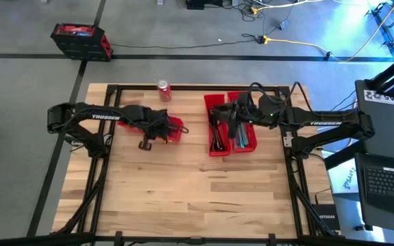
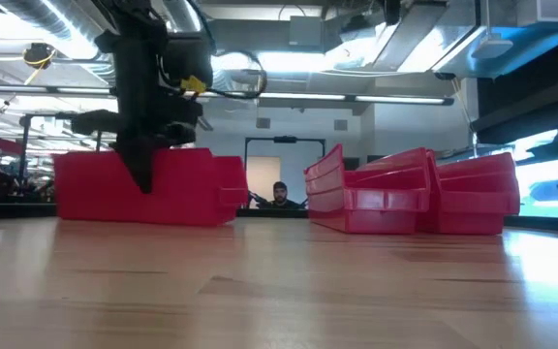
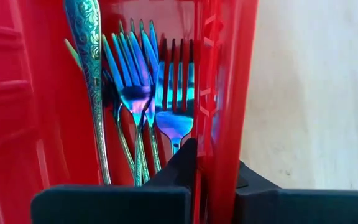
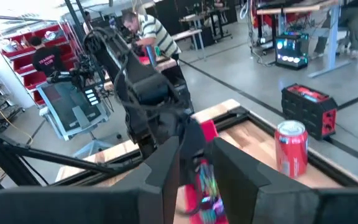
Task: Sort silverware
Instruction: Adjust the red bins
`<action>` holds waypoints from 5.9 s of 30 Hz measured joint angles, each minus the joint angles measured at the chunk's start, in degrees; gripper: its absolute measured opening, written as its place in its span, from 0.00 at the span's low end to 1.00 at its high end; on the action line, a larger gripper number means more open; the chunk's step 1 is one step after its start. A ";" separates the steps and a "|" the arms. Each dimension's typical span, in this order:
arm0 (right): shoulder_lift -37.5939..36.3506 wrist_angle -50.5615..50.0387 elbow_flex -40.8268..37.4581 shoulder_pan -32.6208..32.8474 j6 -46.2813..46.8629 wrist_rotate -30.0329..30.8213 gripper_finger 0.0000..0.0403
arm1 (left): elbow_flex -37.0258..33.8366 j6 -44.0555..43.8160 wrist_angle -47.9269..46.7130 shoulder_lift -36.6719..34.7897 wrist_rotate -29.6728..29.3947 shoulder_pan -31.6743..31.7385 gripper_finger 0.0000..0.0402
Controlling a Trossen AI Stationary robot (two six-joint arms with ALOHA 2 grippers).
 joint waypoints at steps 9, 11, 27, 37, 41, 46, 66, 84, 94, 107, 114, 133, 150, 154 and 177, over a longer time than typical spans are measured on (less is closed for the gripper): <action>0.00 0.04 3.60 0.00 -2.04 3.87 0.20 | 0.11 9.80 -0.80 0.02 -0.79 -5.03 0.00; -0.02 0.04 4.08 0.00 -3.00 4.04 0.20 | 0.19 13.02 -1.96 0.02 0.71 -5.17 0.00; -0.02 -0.48 4.32 0.06 -3.01 1.41 0.20 | 0.12 32.48 1.24 0.13 -3.23 -5.15 0.00; -0.02 -2.06 4.32 0.06 -3.00 0.57 0.20 | 2.45 40.67 2.29 0.13 -3.07 -2.50 0.00; -0.02 -2.12 4.32 0.05 -3.04 0.57 0.20 | 3.47 43.24 1.80 0.13 -2.70 -1.44 0.00; -0.02 -2.30 4.30 0.04 -3.23 0.57 0.20 | 5.54 46.58 1.83 1.11 -1.51 -1.41 0.00; -0.02 -3.21 4.30 0.04 -3.29 0.57 0.20 | 17.29 57.39 1.84 14.71 0.87 -2.26 0.00; -0.02 -2.82 4.28 0.00 -7.49 0.59 0.20 | 17.94 61.22 3.98 15.91 0.16 -2.13 0.00; -0.02 -2.86 4.28 0.00 -7.56 0.59 0.20 | 18.27 60.00 5.55 17.73 0.16 -2.20 0.00; -0.02 -2.96 4.28 0.00 -7.60 0.59 0.20 | 23.61 61.16 4.27 20.11 1.60 -2.63 0.00; -0.02 -3.06 4.28 0.00 -7.60 0.61 0.20 | 23.95 61.51 4.78 21.00 1.40 -3.00 0.00; -0.02 -3.06 4.28 0.00 -9.22 0.63 0.20 | 23.95 58.30 6.62 21.00 1.48 -3.92 0.04; -0.02 -3.06 4.25 0.00 -9.35 0.63 0.20 | 23.95 57.03 5.90 21.00 5.22 -3.77 0.04; -0.02 -3.05 4.25 0.00 -9.35 0.63 0.20 | 23.95 57.12 5.92 21.00 5.29 -3.76 0.04; -0.02 -3.06 4.25 0.00 -10.71 0.66 0.20 | 23.95 55.52 4.85 20.87 3.85 -2.79 0.08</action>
